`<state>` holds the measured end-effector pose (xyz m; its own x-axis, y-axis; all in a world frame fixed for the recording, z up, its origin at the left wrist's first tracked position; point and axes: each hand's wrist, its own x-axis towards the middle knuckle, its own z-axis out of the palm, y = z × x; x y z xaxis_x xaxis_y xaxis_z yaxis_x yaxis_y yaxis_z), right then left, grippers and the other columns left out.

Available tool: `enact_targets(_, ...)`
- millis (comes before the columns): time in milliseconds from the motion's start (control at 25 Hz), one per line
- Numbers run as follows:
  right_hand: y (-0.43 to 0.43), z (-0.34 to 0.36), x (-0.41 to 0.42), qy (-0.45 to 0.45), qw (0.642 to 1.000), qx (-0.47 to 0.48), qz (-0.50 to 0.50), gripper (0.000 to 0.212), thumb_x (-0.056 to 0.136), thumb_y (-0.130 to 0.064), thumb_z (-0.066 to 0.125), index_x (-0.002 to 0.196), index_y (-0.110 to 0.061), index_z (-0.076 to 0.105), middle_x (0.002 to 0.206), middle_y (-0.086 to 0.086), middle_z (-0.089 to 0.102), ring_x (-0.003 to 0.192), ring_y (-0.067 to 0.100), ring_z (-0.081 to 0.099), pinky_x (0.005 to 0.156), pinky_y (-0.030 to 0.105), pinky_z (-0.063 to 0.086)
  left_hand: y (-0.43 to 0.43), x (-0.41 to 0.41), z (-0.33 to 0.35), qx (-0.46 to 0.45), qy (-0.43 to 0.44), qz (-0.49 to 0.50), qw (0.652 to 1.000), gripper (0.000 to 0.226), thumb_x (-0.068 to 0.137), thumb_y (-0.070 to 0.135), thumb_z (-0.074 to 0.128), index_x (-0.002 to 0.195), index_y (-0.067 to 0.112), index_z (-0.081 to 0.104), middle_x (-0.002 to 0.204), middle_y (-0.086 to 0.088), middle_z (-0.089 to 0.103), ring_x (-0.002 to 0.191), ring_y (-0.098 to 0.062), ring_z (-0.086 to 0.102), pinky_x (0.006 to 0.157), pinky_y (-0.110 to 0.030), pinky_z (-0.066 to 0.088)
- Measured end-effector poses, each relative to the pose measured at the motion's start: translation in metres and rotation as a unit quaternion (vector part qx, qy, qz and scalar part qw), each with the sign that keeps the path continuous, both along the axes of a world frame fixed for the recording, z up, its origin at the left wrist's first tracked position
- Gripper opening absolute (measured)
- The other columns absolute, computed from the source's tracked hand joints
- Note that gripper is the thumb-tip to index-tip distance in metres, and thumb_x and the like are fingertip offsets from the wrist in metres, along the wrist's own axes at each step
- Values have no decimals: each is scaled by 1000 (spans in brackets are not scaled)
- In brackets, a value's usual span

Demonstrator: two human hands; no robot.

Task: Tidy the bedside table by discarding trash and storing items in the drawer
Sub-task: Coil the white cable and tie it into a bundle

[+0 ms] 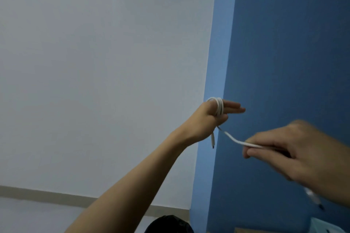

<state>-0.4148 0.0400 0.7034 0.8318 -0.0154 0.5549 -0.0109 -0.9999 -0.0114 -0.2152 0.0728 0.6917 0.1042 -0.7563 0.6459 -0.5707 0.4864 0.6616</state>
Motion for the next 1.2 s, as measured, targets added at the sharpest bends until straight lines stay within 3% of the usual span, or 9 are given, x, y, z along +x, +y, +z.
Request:
enact_targets(80, 3, 14, -6, -50, 999, -9, 18, 38, 79, -56, 50, 68, -24, 67, 44, -9, 46, 33, 4, 36, 36, 8, 26, 1, -1, -12, 58, 1, -68, 996, 28, 97, -1, 35, 118, -5, 53, 111, -12, 71, 100, -3, 61, 96, -19, 43)
enact_targets(240, -22, 42, 4, -183, 974, 116, 64, 21, 78, -39, 59, 71, -23, 69, 40, -1, 45, 35, 7, 31, 36, 12, 26, 11, -17, -22, 133, 7, -273, 953, 36, 100, 9, 17, 107, -2, 51, 111, -42, 57, 99, -18, 63, 90, -20, 47)
enact_targets(400, -55, 44, 24, -235, 943, 231, 40, 21, 87, -17, 57, 72, -18, 71, 38, 0, 44, 36, 7, 32, 35, 13, 27, 24, -28, -14, 121, 69, -321, 937, 31, 96, 1, 23, 87, 12, 50, 88, -2, 75, 83, -8, 70, 72, -12, 49)
enact_targets(560, -54, 16, 41, -195, 911, 360, 46, 26, 75, -43, 64, 68, -19, 73, 52, 5, 55, 44, 13, 49, 46, 17, 40, 35, -37, -6, 76, 123, -337, 930, 40, 84, -11, 36, 83, 16, 65, 91, -9, 70, 85, -20, 66, 71, -13, 51)
enact_targets(680, -48, -2, 53, -199, 873, 445, 33, 27, 79, -20, 61, 53, -13, 62, 51, 1, 59, 38, 3, 55, 40, 21, 43, 35, -41, -2, 24, 176, -364, 914, 36, 87, -9, 33, 101, 11, 59, 112, 3, 66, 90, -13, 69, 79, -14, 52)
enact_targets(840, -27, -25, 55, -142, 923, 357, -4, 27, 81, -25, 63, 58, -14, 70, 34, 0, 46, 29, 5, 30, 32, 15, 25, 35, -38, 5, -28, 209, -305, 929, 34, 95, -5, 32, 124, 7, 43, 132, -4, 53, 116, -13, 60, 98, -17, 45)
enact_targets(1000, -3, -25, 31, -83, 979, 185, -16, 26, 87, -26, 56, 68, -40, 69, 44, 0, 53, 35, 6, 41, 39, 11, 31, 32, -25, 4, -50, 144, -161, 975, 35, 93, -7, 40, 123, 7, 54, 132, -1, 56, 126, -10, 52, 103, -17, 40)
enact_targets(1080, -2, -20, 24, -49, 988, 137, -53, 18, 87, -26, 55, 80, -28, 71, 52, -2, 61, 40, 7, 48, 44, 13, 37, 31, -22, 4, -50, 93, -103, 989, 34, 93, -6, 43, 116, 11, 60, 131, -3, 60, 125, -5, 52, 102, -17, 41)
enact_targets(1200, -4, -14, 17, -18, 992, 40, -121, 28, 88, -33, 49, 77, -17, 69, 59, -11, 66, 49, 6, 56, 51, 18, 42, 29, -24, 3, -41, 33, -40, 998, 31, 93, -7, 43, 116, 8, 58, 127, -10, 63, 115, -2, 54, 94, -10, 42)
